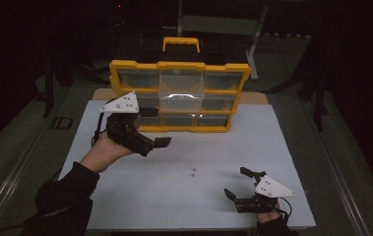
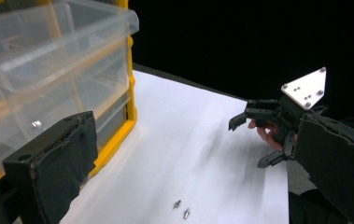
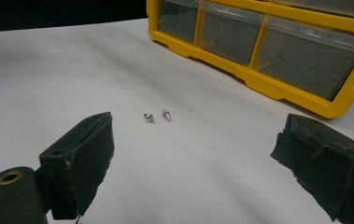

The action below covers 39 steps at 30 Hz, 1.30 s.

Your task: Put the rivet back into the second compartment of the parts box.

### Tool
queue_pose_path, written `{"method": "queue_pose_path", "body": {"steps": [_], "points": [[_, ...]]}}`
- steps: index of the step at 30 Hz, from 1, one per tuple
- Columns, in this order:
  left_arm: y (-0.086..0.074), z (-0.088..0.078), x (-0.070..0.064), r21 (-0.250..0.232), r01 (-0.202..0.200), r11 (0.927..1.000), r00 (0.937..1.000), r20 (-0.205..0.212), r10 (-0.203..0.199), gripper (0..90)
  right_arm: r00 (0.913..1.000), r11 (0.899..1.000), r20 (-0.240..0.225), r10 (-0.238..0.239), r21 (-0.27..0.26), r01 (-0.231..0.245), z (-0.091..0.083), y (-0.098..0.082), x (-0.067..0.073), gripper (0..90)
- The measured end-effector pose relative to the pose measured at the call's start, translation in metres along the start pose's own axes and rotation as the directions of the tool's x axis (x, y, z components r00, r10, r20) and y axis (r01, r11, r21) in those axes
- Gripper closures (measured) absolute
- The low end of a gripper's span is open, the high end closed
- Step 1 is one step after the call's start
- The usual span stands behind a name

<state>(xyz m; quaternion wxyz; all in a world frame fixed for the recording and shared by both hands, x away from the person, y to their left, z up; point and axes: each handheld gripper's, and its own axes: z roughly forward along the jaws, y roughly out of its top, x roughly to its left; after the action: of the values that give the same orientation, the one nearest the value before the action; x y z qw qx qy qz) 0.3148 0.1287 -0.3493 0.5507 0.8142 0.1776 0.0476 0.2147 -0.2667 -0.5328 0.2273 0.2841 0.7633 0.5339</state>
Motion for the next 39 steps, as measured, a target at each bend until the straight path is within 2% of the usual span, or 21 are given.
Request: {"method": "queue_pose_path", "body": {"steps": [10,19,22,29,33,34,37,39], "points": [[-0.034,0.028,-0.013,0.039,-0.003,0.9993,0.9985,0.055,0.001,0.3,1.0000,1.000,-0.001,0.002,-0.001,-0.002,0.000,0.000,0.000,10.1],[-0.060,0.052,-0.018,0.049,-0.007,0.9988,0.9950,0.099,0.002,7.1,1.0000,1.000,-0.001,-0.001,-0.001,0.001,0.000,0.000,0.000,10.1],[-0.071,0.062,-0.020,0.063,-0.012,0.9979,0.9914,0.131,0.003,13.5,1.0000,1.000,-0.002,-0.002,0.001,0.002,0.000,0.000,0.000,10.1],[-0.096,0.090,-0.021,0.115,-0.006,0.9933,0.9835,0.180,-0.015,22.4,1.0000,1.000,-0.005,-0.002,0.003,0.002,0.000,0.000,0.000,10.1],[-0.107,0.103,-0.019,0.138,-0.002,0.9904,0.9820,0.187,-0.024,30.8,1.0000,1.000,-0.005,0.001,0.004,-0.001,0.000,0.000,0.001,10.1],[-0.109,0.106,-0.019,0.141,-0.002,0.9900,0.9836,0.179,-0.024,32.4,1.0000,1.000,-0.005,0.001,0.004,-0.001,0.000,0.000,0.001,10.1],[-0.115,0.114,-0.015,0.156,0.008,0.9877,0.9833,0.178,-0.036,38.6,1.0000,1.000,-0.006,0.001,0.005,-0.001,0.000,0.000,0.001,10.1],[-0.120,0.120,-0.012,0.179,0.008,0.9839,0.9836,0.176,-0.040,44.5,1.0000,1.000,-0.005,0.000,0.006,0.000,0.001,0.000,0.001,10.1]]}}
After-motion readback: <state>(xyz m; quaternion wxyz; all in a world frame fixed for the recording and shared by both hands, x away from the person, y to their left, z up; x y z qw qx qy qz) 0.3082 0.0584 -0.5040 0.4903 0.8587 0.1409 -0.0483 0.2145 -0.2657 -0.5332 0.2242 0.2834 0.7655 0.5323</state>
